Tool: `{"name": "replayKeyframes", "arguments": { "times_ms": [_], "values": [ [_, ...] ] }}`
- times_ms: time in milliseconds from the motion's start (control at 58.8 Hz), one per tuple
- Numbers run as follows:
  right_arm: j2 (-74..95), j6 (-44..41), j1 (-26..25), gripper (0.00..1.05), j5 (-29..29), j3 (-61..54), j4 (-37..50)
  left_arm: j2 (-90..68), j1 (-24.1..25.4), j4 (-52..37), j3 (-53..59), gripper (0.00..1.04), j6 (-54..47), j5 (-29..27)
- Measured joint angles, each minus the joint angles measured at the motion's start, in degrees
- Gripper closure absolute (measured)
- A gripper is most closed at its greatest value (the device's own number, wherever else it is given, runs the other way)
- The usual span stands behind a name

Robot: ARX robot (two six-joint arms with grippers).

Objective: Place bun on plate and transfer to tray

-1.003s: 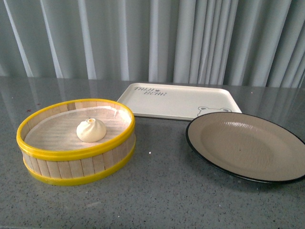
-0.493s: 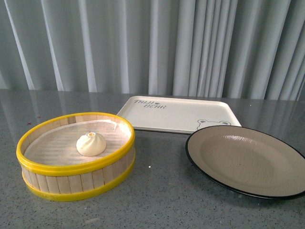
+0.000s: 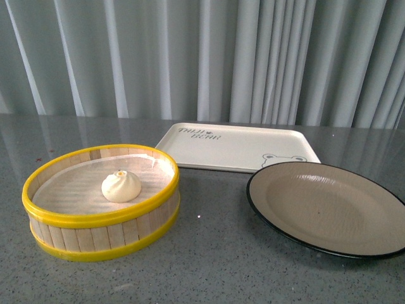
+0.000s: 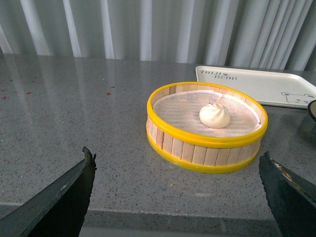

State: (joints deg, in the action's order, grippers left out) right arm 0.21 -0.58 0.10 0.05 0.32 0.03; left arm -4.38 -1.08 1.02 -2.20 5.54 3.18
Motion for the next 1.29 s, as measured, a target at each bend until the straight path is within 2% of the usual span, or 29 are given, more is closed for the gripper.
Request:
{"name": "replayKeyframes", "arguments": {
  "times_ms": [17, 68, 153, 221, 272, 476, 714, 952, 1292],
  "values": [
    [0.02, 0.0, 0.0, 0.08, 0.0, 0.0, 0.0, -1.2, -0.39, -0.68, -0.09, 0.07, 1.38, 0.13],
    [0.0, 0.0, 0.0, 0.08, -0.07, 0.0, 0.0, -14.23, -4.26, -10.86, -0.87, 0.07, 7.1, 0.17],
    [0.0, 0.0, 0.0, 0.08, -0.04, 0.0, 0.0, -35.65, -6.88, -29.7, -5.86, 0.07, 8.04, 2.78],
    [0.0, 0.0, 0.0, 0.08, -0.07, 0.0, 0.0, -46.99, -6.86, -37.38, -11.21, 0.07, 6.95, 4.09],
    [0.0, 0.0, 0.0, 0.08, 0.02, 0.0, 0.0, -54.12, -6.43, -39.67, -15.61, 0.07, 5.81, 6.05],
    [0.0, 0.0, 0.0, 0.08, -0.02, 0.0, 0.0, -75.36, -5.27, -38.38, -32.0, 0.07, -1.38, 9.88],
    [0.0, 0.0, 0.0, 0.08, -0.02, 0.0, 0.0, -87.49, -4.33, -30.88, -48.3, 0.07, -12.5, 8.98],
    [0.0, 0.0, 0.0, 0.08, -0.02, 0.0, 0.0, -91.17, -4.31, -19.08, -55.93, 0.07, -20.09, 7.48],
    [0.0, 0.0, 0.0, 0.08, -0.02, 0.0, 0.0, -94.38, -5.25, -10.78, -59.08, 0.07, -19.04, 5.68]
  ]
}}
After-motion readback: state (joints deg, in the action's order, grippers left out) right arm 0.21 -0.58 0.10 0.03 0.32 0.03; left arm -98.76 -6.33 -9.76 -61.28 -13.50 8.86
